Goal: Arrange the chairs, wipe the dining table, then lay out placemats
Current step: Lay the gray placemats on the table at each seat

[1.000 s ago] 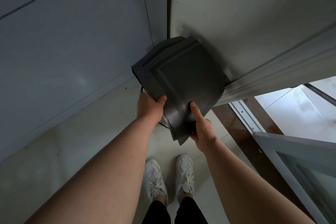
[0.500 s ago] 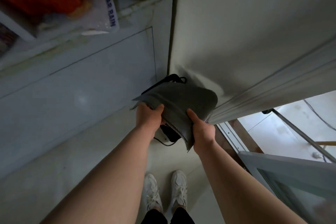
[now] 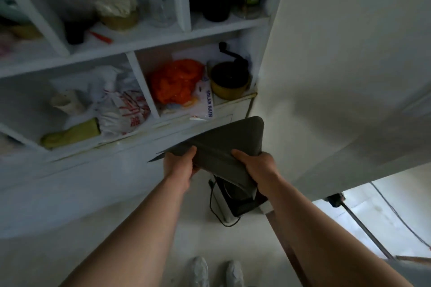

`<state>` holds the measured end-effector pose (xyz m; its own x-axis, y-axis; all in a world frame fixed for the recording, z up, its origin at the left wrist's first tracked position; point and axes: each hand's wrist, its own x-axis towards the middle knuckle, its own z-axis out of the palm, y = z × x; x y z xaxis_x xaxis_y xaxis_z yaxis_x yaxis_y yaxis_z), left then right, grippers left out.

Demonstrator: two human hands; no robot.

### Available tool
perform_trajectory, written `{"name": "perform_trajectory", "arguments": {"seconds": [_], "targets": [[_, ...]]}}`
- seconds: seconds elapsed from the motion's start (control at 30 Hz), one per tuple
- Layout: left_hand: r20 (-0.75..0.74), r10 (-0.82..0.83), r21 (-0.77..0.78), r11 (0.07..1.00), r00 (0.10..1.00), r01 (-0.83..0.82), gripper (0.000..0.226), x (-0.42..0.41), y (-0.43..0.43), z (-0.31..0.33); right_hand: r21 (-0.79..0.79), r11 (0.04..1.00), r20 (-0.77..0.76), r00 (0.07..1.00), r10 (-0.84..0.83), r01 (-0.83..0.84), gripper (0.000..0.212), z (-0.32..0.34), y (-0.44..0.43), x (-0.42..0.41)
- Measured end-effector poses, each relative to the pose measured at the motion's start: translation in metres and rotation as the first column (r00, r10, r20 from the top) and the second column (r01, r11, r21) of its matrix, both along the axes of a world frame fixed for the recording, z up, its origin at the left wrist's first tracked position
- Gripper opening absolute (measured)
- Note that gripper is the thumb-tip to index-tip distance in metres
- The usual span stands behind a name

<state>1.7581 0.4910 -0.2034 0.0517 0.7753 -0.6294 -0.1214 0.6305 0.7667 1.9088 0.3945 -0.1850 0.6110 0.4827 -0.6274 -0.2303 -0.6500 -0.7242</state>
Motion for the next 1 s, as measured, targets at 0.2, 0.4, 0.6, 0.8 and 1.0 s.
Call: {"name": "perform_trajectory", "arguments": {"seconds": [0.2,0.4,0.6,0.8,1.0], "targets": [[0.138,0.146,0.096,0.982,0.980,-0.160,0.043,-0.043,-0.017,0.060,0.022,0.978,0.197,0.959,0.201,-0.210,0.069,0.057,0.008,-0.019],[0.209,0.335,0.159,0.915,0.919,-0.370,0.041,-0.071,-0.054,0.100,0.143,0.891,0.288,0.879,0.379,-0.431,0.049,0.096,0.007,-0.035],[0.180,0.589,0.185,0.766,0.788,-0.615,0.041,-0.106,-0.121,0.120,0.154,0.719,0.362,0.716,0.597,-0.677,0.058,0.113,-0.005,-0.070],[0.137,0.774,0.202,0.590,0.619,-0.782,0.040,-0.160,-0.206,0.124,0.139,0.498,0.421,0.506,0.753,-0.856,0.063,0.124,-0.036,-0.133],[0.190,0.893,0.255,0.355,0.407,-0.899,0.041,-0.239,-0.303,0.136,0.189,0.271,0.473,0.330,0.817,-0.944,0.073,0.138,-0.097,-0.232]]}}
